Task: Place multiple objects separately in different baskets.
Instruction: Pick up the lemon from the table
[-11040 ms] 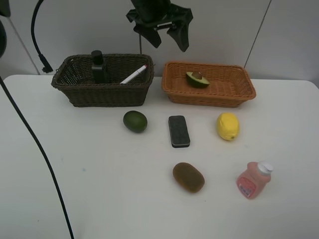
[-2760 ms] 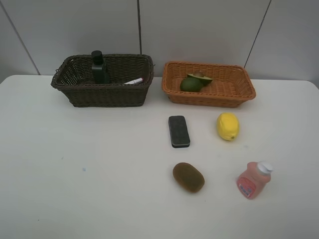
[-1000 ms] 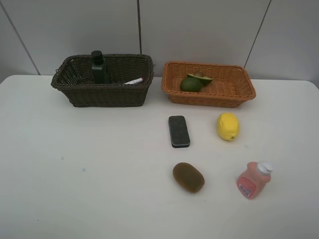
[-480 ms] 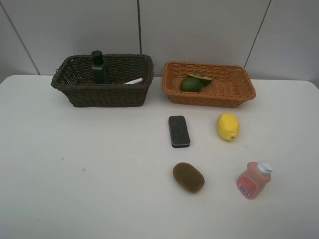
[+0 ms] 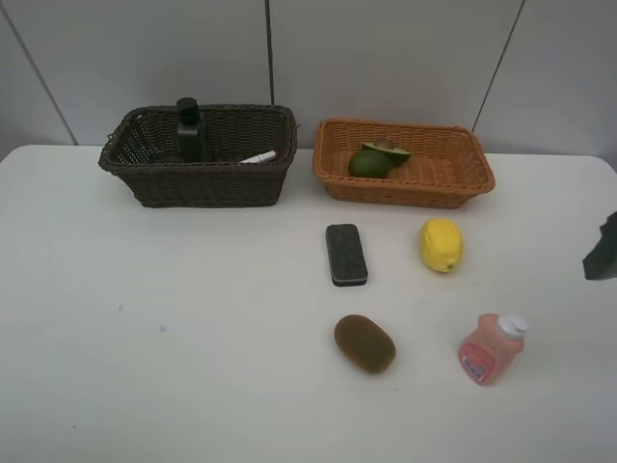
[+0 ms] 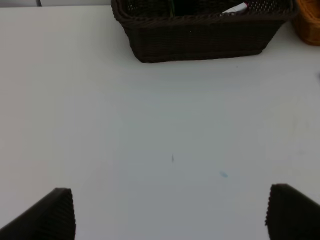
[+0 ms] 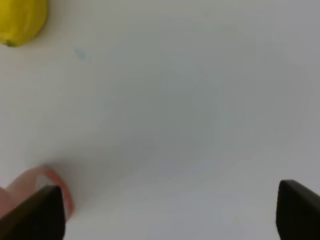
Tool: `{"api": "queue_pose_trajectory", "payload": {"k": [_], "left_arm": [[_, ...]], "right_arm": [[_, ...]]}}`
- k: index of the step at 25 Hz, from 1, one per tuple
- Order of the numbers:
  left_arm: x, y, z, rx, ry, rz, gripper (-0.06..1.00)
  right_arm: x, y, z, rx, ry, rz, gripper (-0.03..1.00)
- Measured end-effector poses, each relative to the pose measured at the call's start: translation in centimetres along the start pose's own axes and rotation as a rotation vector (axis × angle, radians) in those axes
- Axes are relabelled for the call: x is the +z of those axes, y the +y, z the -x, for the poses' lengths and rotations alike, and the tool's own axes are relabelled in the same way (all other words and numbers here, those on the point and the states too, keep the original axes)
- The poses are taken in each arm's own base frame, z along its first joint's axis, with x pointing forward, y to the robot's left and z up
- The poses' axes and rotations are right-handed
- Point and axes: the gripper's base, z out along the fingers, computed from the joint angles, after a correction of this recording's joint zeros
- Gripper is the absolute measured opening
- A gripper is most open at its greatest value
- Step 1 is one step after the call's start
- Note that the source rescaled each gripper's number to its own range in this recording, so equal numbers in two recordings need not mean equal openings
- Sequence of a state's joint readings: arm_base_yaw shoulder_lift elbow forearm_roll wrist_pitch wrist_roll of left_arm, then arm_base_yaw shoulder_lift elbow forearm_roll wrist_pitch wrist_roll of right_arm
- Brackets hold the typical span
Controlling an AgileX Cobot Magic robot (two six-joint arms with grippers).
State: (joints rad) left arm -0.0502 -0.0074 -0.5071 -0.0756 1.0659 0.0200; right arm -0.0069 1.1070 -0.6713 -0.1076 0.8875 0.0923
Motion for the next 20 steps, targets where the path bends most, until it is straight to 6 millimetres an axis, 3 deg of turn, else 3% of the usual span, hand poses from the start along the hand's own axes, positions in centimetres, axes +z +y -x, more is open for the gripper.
{"api": "queue_pose_trajectory", "payload": {"k": [6,12,20], "left_arm": [[0.0,0.0,0.0,0.0,0.0,0.0,1.0],[0.0,0.0,0.0,0.0,0.0,0.0,1.0],[0.0,0.0,0.0,0.0,0.0,0.0,1.0]], "right_arm": [[4.2,0.9,5.0,-0.008,0.073,0.05,1.0],[8.8,2.8,7.5,-0.075,0.2,0.079,1.0],[10.8,7.4,10.7,-0.201,0.194,0.112,1.0]]}}
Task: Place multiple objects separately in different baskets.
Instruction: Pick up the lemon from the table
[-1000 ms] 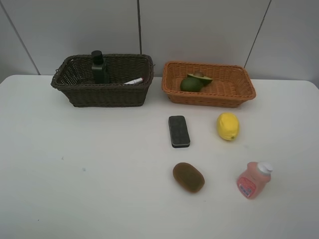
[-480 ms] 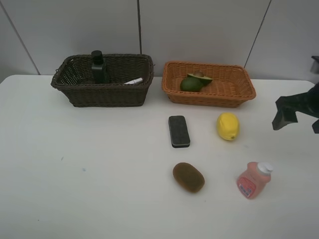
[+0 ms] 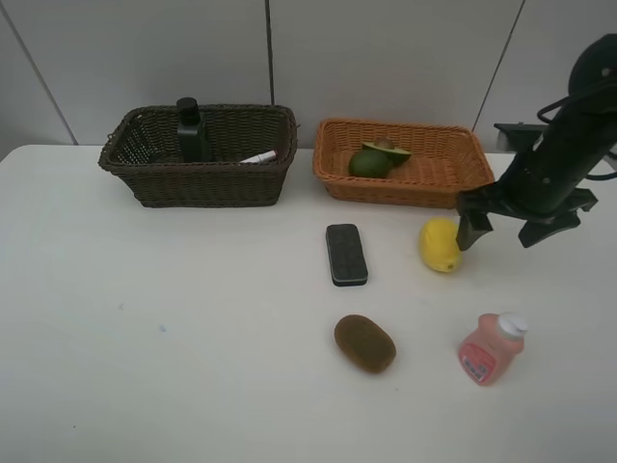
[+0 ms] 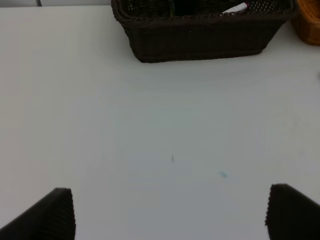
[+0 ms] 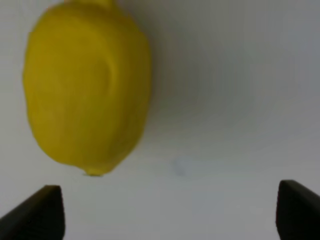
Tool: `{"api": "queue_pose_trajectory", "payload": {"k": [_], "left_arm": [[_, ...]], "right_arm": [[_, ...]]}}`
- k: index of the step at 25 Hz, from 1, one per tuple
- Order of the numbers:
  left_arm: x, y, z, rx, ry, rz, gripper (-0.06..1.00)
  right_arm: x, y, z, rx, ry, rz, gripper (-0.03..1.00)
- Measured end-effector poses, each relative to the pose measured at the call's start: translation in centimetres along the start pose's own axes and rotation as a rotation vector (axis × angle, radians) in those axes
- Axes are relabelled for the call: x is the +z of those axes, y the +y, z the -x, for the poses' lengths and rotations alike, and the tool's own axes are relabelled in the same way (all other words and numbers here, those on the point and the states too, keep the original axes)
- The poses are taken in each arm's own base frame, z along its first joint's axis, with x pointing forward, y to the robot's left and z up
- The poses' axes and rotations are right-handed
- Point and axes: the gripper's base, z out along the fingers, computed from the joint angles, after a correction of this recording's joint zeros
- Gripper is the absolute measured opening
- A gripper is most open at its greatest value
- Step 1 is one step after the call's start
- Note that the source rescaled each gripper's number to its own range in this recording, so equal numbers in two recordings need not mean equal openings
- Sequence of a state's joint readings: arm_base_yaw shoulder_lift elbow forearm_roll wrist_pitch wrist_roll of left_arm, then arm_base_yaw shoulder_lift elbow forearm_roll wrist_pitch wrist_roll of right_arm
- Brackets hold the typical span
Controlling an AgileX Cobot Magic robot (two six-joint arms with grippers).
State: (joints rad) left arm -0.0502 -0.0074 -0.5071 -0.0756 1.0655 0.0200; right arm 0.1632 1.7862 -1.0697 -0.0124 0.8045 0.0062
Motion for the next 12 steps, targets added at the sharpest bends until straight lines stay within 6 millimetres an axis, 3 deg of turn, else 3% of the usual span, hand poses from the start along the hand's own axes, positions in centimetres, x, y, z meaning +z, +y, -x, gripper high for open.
{"api": "queue_pose_trajectory", "payload": {"k": [5,12], "left_arm": [[0.0,0.0,0.0,0.0,0.0,0.0,1.0],[0.0,0.0,0.0,0.0,0.0,0.0,1.0]], "right_arm": [[0.4,0.7,1.9,0.031,-0.02,0.042,1.0],[0.7,1.6,2.2,0.009,-0.02,0.092,1.0]]}}
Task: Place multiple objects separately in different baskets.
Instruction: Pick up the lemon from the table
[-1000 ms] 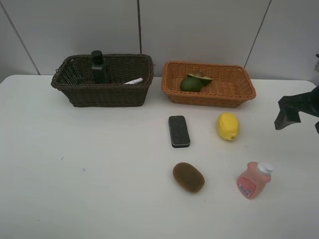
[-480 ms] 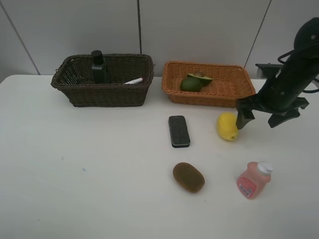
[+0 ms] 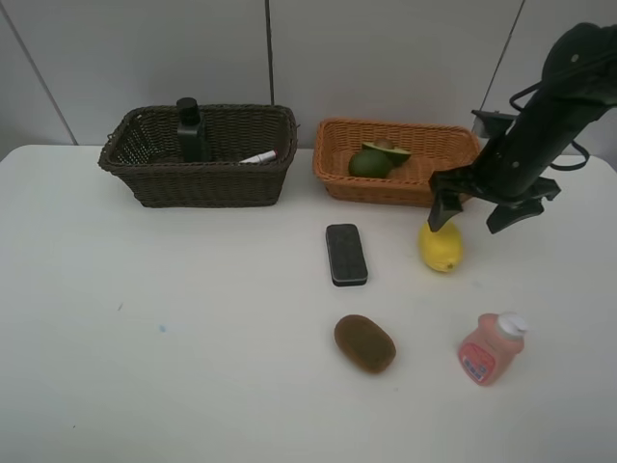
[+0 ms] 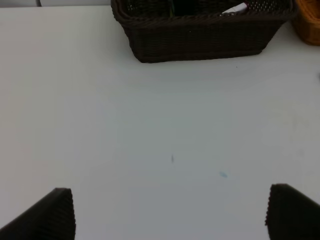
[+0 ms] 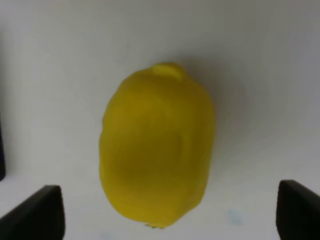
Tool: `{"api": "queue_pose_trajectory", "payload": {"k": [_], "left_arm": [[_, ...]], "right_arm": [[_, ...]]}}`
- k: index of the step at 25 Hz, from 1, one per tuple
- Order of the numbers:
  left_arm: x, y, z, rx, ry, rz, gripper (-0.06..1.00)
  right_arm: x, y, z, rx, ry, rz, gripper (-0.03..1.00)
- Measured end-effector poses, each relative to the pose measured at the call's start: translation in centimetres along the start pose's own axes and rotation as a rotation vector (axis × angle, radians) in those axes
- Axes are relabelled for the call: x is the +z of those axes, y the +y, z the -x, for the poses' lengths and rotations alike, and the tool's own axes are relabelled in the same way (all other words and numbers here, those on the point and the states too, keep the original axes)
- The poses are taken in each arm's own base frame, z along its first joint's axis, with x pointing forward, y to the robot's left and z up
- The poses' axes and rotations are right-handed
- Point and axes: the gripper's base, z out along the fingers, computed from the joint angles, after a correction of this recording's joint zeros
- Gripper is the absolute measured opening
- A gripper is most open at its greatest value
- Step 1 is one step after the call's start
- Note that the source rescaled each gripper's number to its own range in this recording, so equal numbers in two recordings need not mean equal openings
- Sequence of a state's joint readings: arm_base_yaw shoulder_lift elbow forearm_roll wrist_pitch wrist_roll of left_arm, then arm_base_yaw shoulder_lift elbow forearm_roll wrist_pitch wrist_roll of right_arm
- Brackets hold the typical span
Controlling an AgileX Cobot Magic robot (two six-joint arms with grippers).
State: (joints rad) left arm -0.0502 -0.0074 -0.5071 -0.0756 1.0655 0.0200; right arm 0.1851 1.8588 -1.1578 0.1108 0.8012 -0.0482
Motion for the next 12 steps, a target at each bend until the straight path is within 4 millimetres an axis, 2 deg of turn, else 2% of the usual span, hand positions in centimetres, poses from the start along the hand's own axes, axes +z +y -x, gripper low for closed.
{"api": "queue_pose_trajectory", "payload": {"k": [4,12], "left_arm": [[0.0,0.0,0.0,0.0,0.0,0.0,1.0],[0.0,0.0,0.0,0.0,0.0,0.0,1.0]], "right_arm": [[1.6,0.6,0.2,-0.023,0.01,0.003,1.0],[5.0,0.4,0.7,-0.018,0.011,-0.005,1.0]]}}
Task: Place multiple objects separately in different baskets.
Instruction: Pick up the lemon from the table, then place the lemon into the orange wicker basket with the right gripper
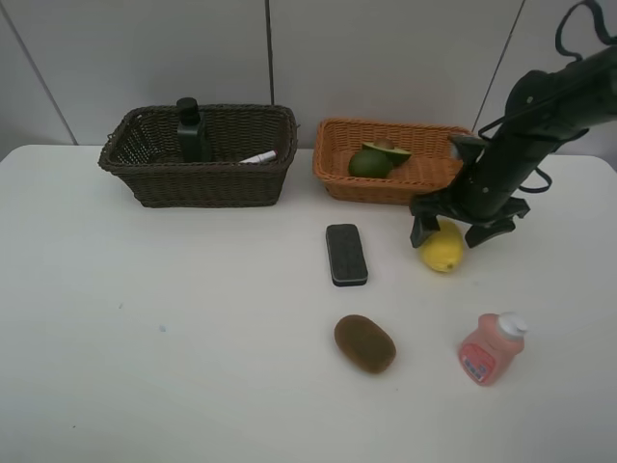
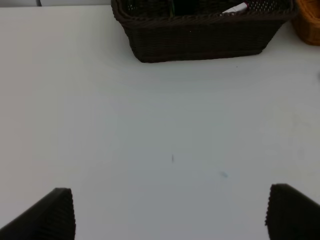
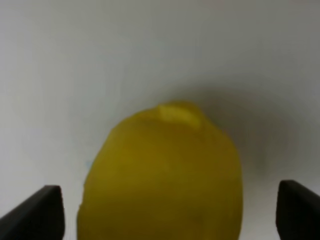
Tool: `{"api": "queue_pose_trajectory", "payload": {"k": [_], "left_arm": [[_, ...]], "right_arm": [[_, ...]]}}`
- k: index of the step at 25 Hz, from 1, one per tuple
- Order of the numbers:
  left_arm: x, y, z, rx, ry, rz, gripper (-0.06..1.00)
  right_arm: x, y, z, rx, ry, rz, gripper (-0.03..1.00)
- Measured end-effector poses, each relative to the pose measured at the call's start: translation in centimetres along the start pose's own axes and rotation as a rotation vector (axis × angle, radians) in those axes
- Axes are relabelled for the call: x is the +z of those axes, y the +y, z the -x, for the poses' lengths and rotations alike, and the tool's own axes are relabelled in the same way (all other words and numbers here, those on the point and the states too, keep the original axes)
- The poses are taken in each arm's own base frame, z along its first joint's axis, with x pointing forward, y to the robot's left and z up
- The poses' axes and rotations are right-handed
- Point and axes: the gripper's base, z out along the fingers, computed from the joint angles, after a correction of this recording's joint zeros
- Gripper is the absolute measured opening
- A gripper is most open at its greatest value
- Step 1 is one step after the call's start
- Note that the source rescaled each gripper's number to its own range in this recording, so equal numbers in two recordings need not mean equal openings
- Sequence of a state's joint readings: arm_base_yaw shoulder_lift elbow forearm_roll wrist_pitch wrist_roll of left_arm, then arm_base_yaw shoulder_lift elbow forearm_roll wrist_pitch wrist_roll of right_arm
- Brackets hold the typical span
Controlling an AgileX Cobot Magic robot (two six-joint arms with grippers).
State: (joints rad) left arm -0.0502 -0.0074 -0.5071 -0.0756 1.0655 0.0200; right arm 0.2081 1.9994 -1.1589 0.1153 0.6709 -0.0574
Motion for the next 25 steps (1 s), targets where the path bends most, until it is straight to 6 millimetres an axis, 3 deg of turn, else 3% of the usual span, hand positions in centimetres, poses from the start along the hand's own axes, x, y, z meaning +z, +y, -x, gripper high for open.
{"api": "queue_pose_trajectory", "payload": {"k": [3,5,6,8,9,14,18,22,25], "left_arm": [[0.0,0.0,0.0,0.0,0.0,0.0,1.0],[0.0,0.0,0.0,0.0,0.0,0.0,1.0],[0.0,0.0,0.0,0.0,0.0,0.0,1.0],[0.0,0.0,0.0,0.0,0.0,0.0,1.0],[0.0,0.0,0.0,0.0,0.0,0.0,1.0],[0.0,0.0,0.0,0.0,0.0,0.0,1.0],[0.0,0.0,0.0,0.0,0.0,0.0,1.0],[0.0,0.0,0.0,0.0,0.0,0.0,1.0],[0.0,0.0,0.0,0.0,0.0,0.0,1.0]], "right_arm": [[1.2,-0.1,-0.2,0.002,0.031,-0.001,1.0],[1.4,-0.1,-0.2,0.002,0.038,-0.002,0.93],[1.4,-0.1,-0.2,-0.001,0.038,-0.002,0.86],[1.4,-0.1,-0.3,-0.004,0.039,-0.002,0.54],[1.4,-0.1,-0.3,-0.006,0.042,-0.001,0.5],[1.0,-0.2,-0.7,-0.028,0.083,-0.01,0.5],[-2.3,0.0,-0.1,-0.04,-0.012,-0.013,0.5],[-6.3,-0.1,2.7,-0.026,-0.173,-0.017,0.5],[-7.1,-0.5,5.3,-0.027,-0.246,-0.034,0.5]]}}
